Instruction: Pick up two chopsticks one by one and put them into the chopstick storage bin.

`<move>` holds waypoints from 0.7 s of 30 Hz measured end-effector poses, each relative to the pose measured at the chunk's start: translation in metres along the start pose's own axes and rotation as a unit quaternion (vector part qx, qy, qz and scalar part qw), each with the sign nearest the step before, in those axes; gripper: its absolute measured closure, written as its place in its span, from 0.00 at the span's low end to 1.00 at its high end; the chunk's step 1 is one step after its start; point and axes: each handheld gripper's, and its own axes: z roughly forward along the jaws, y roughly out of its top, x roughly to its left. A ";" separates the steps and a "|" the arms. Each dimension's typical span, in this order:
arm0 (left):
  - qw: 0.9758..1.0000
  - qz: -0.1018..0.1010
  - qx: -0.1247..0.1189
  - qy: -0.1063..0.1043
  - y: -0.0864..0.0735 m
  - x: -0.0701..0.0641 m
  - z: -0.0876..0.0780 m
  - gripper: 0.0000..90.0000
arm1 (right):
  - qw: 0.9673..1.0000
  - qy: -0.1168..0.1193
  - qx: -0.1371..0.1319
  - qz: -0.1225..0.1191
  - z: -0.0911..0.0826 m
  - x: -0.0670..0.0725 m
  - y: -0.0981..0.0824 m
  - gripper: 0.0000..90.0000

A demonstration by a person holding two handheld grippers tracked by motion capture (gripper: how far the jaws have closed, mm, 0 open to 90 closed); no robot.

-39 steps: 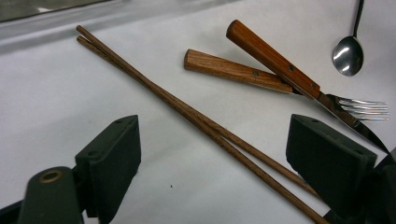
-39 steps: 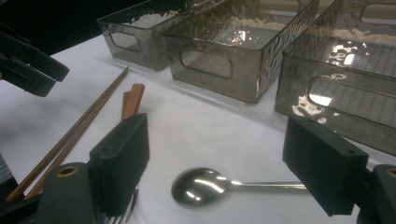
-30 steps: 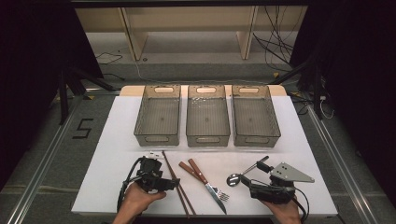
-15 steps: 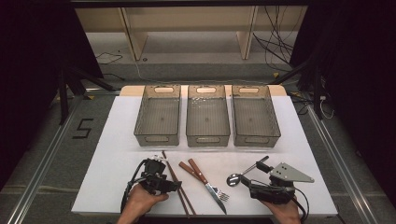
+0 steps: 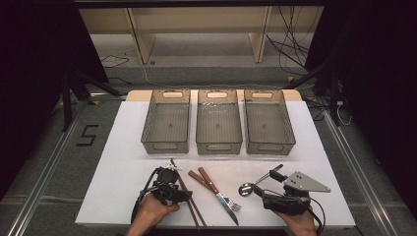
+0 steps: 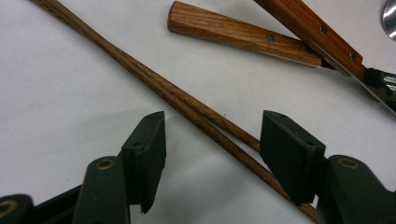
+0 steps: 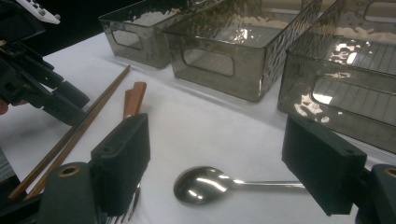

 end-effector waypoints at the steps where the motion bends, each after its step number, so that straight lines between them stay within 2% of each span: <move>1: 1.000 -0.001 0.000 0.000 0.000 0.000 0.001 0.46 | 1.000 0.000 -0.001 0.000 0.000 0.000 0.000 0.27; 7: 1.000 0.003 0.006 0.012 0.001 -0.003 0.003 0.47 | 1.000 0.000 -0.001 0.000 0.000 0.000 0.000 0.27; 13: 0.999 0.023 0.015 0.031 0.002 -0.007 0.004 0.48 | 1.000 -0.001 0.000 -0.001 0.000 0.000 0.000 0.27; 15: 0.999 0.021 0.015 0.032 0.002 -0.007 0.004 0.49 | 1.000 -0.001 0.000 -0.001 0.000 0.000 0.000 0.27; 21: 0.998 0.032 0.019 0.042 0.002 -0.007 0.004 0.56 | 1.000 -0.002 0.000 0.000 0.000 0.000 0.000 0.27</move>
